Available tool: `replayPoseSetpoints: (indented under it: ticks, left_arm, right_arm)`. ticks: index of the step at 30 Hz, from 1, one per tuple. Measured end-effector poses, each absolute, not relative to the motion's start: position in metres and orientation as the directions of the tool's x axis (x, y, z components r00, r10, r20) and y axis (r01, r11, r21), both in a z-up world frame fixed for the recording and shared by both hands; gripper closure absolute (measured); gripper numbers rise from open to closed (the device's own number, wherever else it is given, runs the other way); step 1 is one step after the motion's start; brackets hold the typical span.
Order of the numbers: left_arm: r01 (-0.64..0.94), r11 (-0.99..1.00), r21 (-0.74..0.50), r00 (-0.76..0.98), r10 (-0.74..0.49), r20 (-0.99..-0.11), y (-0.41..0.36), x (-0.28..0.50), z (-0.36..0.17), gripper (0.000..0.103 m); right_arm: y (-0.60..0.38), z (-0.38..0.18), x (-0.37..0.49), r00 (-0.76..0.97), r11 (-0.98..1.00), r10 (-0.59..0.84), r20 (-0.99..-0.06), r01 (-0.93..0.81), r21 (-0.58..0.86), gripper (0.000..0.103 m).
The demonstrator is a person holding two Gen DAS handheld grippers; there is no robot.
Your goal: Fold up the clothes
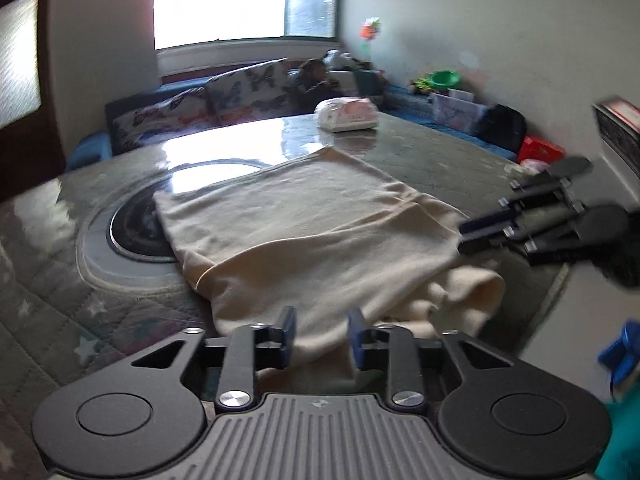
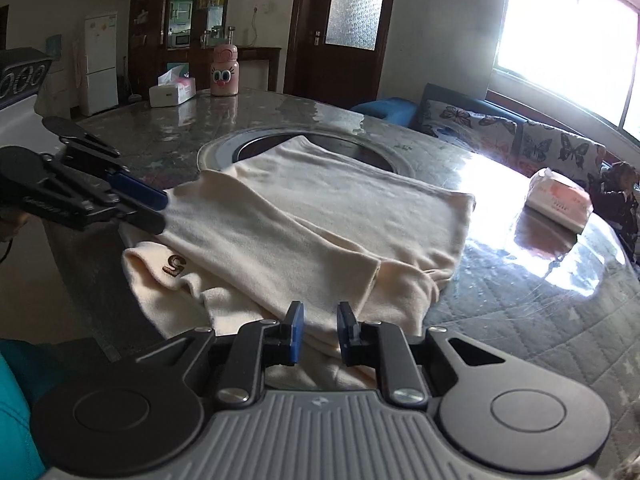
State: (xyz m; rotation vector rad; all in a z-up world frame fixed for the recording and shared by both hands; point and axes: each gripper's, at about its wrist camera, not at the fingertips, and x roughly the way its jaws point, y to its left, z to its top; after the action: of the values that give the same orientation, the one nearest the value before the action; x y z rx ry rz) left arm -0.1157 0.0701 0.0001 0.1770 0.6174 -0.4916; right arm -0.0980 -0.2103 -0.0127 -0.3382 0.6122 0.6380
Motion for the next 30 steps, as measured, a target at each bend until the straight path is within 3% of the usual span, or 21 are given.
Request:
replayPoseSetpoints:
  ticks: [1, 7, 12, 14, 17, 18, 20, 22, 30]
  left_arm:
    - [0.509, 0.859, 0.048, 0.71, -0.387, -0.588, 0.069, -0.122, 0.001, 0.058]
    - [0.604, 0.763, 0.23, 0.711, -0.384, -0.589, 0.052, -0.146, -0.011, 0.057]
    - [0.632, 0.716, 0.297, 0.722, -0.405, -0.561, 0.037, -0.15, -0.018, 0.057]
    - [0.636, 0.704, 0.315, 0.724, -0.404, -0.559, 0.033, -0.149, -0.022, 0.057]
    - [0.643, 0.698, 0.315, 0.721, -0.413, -0.556, 0.03, -0.148, -0.023, 0.06]
    - [0.642, 0.7, 0.312, 0.722, -0.417, -0.552, 0.031, -0.147, -0.023, 0.064]
    - [0.639, 0.711, 0.295, 0.723, -0.423, -0.546, 0.032, -0.144, -0.02, 0.082]
    - [0.633, 0.727, 0.267, 0.724, -0.432, -0.538, 0.034, -0.139, -0.017, 0.09]
    - [0.601, 0.792, 0.104, 0.71, -0.471, -0.523, 0.05, -0.104, 0.004, 0.094]
  right_arm:
    - [-0.212, -0.011, -0.099, 0.638, 0.758, 0.451, -0.625, -0.643, -0.11, 0.084]
    - [-0.214, -0.006, -0.112, 0.625, 0.724, 0.438, -0.646, -0.671, -0.158, 0.076]
    - [-0.215, -0.007, -0.122, 0.61, 0.687, 0.425, -0.669, -0.699, -0.2, 0.067]
    - [-0.214, -0.009, -0.125, 0.607, 0.669, 0.423, -0.673, -0.71, -0.22, 0.058]
    - [-0.21, -0.012, -0.13, 0.607, 0.632, 0.424, -0.672, -0.73, -0.26, 0.052]
    - [-0.209, -0.014, -0.131, 0.605, 0.617, 0.427, -0.672, -0.738, -0.273, 0.051]
    - [-0.206, -0.016, -0.133, 0.597, 0.59, 0.437, -0.673, -0.755, -0.286, 0.049]
    - [-0.203, -0.018, -0.133, 0.592, 0.57, 0.445, -0.672, -0.766, -0.297, 0.048]
    - [-0.186, -0.023, -0.12, 0.6, 0.52, 0.508, -0.618, -0.786, -0.335, 0.051]
